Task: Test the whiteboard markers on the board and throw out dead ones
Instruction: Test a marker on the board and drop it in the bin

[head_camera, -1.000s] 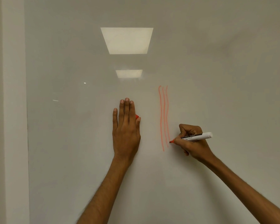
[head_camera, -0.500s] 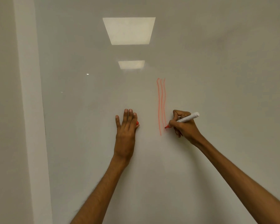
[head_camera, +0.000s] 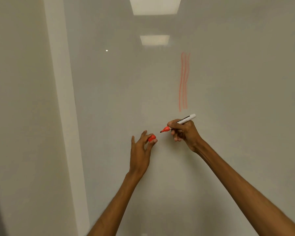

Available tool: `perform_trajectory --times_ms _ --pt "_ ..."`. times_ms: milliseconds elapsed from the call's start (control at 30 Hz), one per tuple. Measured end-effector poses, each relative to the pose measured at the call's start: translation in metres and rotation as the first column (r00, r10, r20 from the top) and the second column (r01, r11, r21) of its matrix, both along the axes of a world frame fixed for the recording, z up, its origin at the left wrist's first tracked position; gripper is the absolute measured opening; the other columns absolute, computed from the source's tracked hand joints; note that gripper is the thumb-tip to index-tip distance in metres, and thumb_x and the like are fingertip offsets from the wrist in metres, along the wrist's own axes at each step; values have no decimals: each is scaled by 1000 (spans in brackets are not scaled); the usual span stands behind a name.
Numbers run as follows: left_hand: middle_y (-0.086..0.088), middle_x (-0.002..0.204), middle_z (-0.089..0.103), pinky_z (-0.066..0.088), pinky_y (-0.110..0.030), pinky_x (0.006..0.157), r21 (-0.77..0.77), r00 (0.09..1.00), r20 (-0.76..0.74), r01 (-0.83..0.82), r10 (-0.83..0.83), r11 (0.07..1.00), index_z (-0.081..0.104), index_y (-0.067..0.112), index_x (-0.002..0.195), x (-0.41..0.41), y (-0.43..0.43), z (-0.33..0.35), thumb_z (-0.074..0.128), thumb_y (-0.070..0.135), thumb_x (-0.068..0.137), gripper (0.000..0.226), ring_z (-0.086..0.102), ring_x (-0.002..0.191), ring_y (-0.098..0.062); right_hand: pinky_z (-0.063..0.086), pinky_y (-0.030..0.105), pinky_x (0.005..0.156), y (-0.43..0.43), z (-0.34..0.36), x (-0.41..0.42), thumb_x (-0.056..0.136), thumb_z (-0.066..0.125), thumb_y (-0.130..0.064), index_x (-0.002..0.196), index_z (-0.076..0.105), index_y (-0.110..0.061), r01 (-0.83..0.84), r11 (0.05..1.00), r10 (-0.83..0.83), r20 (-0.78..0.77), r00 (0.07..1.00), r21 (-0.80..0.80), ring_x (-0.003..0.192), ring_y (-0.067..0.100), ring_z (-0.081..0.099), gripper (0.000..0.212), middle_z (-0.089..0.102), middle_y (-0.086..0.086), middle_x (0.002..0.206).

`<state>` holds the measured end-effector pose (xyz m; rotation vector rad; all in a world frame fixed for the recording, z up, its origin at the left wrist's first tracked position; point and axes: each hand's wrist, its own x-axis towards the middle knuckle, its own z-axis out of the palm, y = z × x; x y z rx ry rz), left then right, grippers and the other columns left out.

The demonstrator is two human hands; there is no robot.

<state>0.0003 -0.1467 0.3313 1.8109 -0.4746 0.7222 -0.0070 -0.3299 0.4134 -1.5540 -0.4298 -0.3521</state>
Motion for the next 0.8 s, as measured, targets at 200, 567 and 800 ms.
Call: perform_trajectory --times_ms 200,567,800 --pt "2 148 51 -1 -29 125 77 1000 -28 9 -7 997 65 22 124 -23 14 -35 56 43 98 35 34 131 14 39 22 41 25 -56 -2 90 67 -14 83 69 -3 -82 995 78 -72 994 -51 43 20 53 13 61 10 61" --pt "-3 68 61 45 -34 61 475 994 -98 2 51 880 67 14 96 -42 50 -94 45 51 101 43 55 58 -18 44 23 41 50 -130 -16 87 74 -18 78 70 -5 -98 979 72 -149 986 -178 44 21 57 17 65 10 62" --pt "-1 78 71 56 -36 72 504 952 -303 119 46 855 65 14 104 -61 61 -127 39 50 102 45 66 66 -12 45 23 42 70 -190 -33 88 73 -17 80 69 1 -55 998 46 -261 964 -29 47 21 61 20 66 14 63"
